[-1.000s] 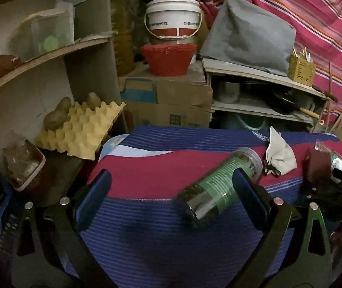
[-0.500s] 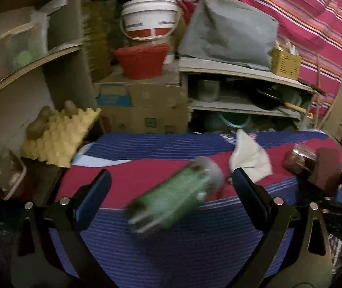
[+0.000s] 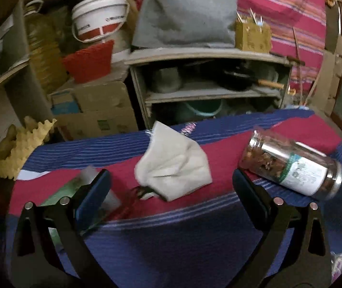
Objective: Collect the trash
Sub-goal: 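Grasp the white cloth with the left tool while the right tool holds the pad, then carry the white cloth and brown pad over the basket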
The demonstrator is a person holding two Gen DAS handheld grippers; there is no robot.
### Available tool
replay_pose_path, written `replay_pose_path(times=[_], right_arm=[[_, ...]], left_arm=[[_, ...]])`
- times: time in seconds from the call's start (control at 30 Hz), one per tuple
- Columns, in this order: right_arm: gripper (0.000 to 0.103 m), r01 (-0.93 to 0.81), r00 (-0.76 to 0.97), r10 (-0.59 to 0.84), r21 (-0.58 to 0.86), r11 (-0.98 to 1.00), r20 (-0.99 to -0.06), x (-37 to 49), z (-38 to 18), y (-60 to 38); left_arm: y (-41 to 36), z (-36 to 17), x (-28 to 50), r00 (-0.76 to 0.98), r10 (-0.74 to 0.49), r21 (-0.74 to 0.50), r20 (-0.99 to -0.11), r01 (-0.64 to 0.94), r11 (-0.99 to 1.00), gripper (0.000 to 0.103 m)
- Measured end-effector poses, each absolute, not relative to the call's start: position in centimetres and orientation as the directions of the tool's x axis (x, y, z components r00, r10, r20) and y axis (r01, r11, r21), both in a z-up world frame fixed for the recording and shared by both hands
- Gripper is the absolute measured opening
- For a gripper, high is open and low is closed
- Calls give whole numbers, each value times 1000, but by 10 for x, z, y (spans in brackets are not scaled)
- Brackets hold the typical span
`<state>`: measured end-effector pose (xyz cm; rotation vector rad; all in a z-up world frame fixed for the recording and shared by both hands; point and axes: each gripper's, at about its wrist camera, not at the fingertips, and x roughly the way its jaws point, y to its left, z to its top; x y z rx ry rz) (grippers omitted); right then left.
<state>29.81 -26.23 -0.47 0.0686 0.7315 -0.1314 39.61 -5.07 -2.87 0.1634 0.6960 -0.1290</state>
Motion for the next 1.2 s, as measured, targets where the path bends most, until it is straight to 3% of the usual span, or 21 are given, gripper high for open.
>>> replay_pose_path(times=[0.2,0.3,0.37,0.5,0.53,0.6,0.7,0.77,1.2], right_arm=[[69,177,730,-95,53,983,-676,291,-17,-297],[69,188,730,-97,62,980,-677,289,-20,-308],[69,196,731,-94,75,978,-676,286,-22,-316],[69,203,730,-86,95,975,-678,277,-24,-325],[69,203,730,-83,98,974,-679,273,-24,-326],[69,201,733,-81,101,974,-675,265,-22,-328],[69,200,747,-85,101,974,-659,248,-14,-334],[69,199,757,-83,108,974,-649,236,-8,-337],[69,220,778,-108,107,970,-619,136,8,-373]], left_arm=[[-77,-42,426,743,-4,182,-669,169,969,95],[-78,-47,436,720,4,179,-694,167,970,88],[-73,-52,442,697,-5,153,-717,164,974,77],[-63,-60,448,656,-38,90,-754,162,983,64],[-64,-61,448,654,-40,91,-756,165,982,55],[-63,-62,445,651,-45,95,-758,178,979,47],[-58,-56,436,649,-62,75,-758,182,980,22],[-55,-46,423,653,-83,51,-753,183,982,16],[-99,19,257,755,-186,79,-628,300,951,12]])
